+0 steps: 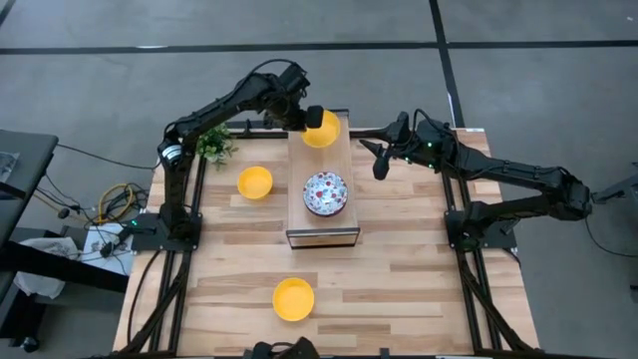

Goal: Pick & Place Mini bowls
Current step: Put the middle yellow bowl on the shelf

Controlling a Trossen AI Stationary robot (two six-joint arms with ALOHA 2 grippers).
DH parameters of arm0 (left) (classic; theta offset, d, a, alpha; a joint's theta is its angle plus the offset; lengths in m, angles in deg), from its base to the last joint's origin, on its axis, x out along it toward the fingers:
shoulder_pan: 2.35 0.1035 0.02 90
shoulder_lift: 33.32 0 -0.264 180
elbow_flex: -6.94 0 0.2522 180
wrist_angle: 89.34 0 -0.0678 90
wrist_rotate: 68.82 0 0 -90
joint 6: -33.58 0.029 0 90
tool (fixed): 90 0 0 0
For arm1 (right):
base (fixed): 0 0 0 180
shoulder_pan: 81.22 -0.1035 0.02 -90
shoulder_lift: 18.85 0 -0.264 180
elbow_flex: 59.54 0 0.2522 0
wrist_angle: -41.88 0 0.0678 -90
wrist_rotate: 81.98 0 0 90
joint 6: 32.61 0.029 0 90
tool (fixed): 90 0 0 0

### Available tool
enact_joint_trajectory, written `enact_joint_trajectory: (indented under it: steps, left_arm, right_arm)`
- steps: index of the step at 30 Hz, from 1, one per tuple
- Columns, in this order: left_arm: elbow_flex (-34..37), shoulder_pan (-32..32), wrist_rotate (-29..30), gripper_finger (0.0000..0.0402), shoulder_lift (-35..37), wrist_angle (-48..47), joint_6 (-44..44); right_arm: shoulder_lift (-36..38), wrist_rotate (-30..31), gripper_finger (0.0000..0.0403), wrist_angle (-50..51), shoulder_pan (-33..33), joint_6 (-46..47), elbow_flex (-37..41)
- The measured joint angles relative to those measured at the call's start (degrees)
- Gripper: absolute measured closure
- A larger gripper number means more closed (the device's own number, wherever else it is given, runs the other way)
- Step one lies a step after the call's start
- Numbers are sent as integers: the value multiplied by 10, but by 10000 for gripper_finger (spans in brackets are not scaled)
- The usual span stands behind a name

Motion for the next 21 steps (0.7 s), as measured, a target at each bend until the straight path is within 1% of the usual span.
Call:
enact_joint_trajectory:
  steps: [6,15,21]
  left_arm:
    - [0,-4,0,397,0,-2,0]
    - [0,-14,4,397,0,-30,-1]
    - [0,-17,16,394,0,-29,27]
  right_arm:
    - [0,0,278,0,0,0,0]
    - [0,0,278,0,0,-1,0]
    - [0,0,278,1,0,0,0]
